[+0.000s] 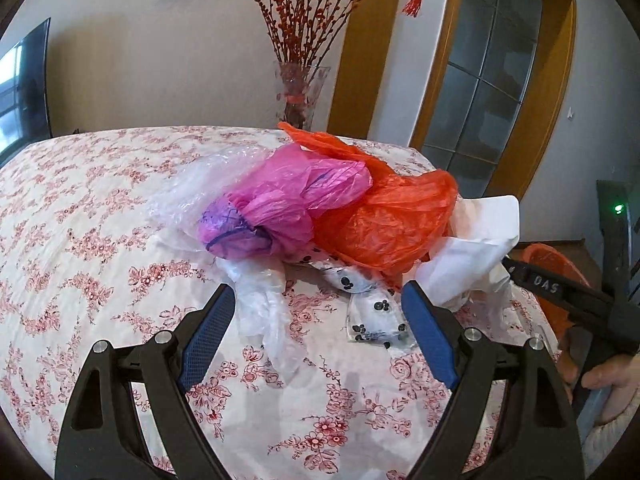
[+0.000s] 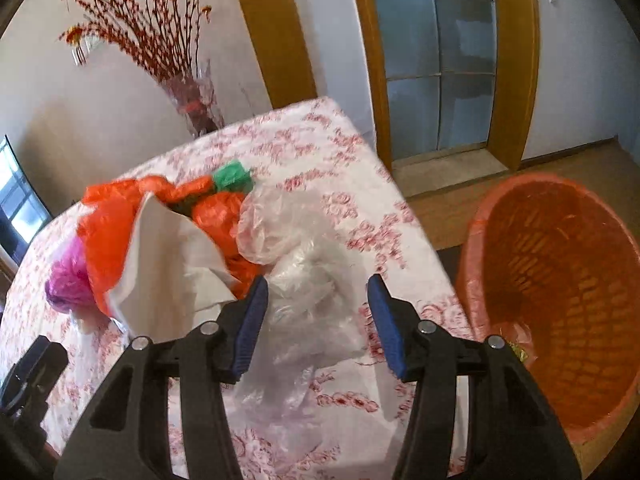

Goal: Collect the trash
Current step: 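Move both tools back over the table toward the remaining bags, then grasp the clear plastic bag with the right gripper while the left gripper grasps the orange bag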

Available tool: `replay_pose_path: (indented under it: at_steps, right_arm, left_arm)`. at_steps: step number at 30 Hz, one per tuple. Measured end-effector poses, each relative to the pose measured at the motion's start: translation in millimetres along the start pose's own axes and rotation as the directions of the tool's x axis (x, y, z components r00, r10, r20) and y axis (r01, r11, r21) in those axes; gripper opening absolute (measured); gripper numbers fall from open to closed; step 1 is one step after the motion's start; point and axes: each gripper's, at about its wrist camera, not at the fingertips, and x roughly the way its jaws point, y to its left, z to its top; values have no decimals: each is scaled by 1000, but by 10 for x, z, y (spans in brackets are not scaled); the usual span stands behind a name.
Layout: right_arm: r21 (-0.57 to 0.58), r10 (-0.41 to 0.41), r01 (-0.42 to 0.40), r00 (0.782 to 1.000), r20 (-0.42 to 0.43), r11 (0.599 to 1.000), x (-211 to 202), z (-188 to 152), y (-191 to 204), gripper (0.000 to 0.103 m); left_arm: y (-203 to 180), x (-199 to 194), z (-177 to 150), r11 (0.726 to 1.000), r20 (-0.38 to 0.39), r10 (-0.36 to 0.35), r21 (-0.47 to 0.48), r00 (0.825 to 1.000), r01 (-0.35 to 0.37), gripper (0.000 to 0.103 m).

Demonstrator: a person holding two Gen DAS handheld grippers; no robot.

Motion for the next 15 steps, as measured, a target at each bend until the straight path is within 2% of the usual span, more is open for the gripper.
replay_pose_path:
  at_steps: [5, 15]
  right_arm:
    - [-10, -5, 4, 1000, -20, 1000, 109, -42, 30, 50]
    - [-28, -1, 1, 1000, -4, 1000, 44, -69, -13, 24]
  left_arm:
    - [32, 37, 10, 1000, -3, 2, -2, 1000, -2, 84]
    - [8, 65, 11, 1000, -13, -5, -3, 1000, 5, 84]
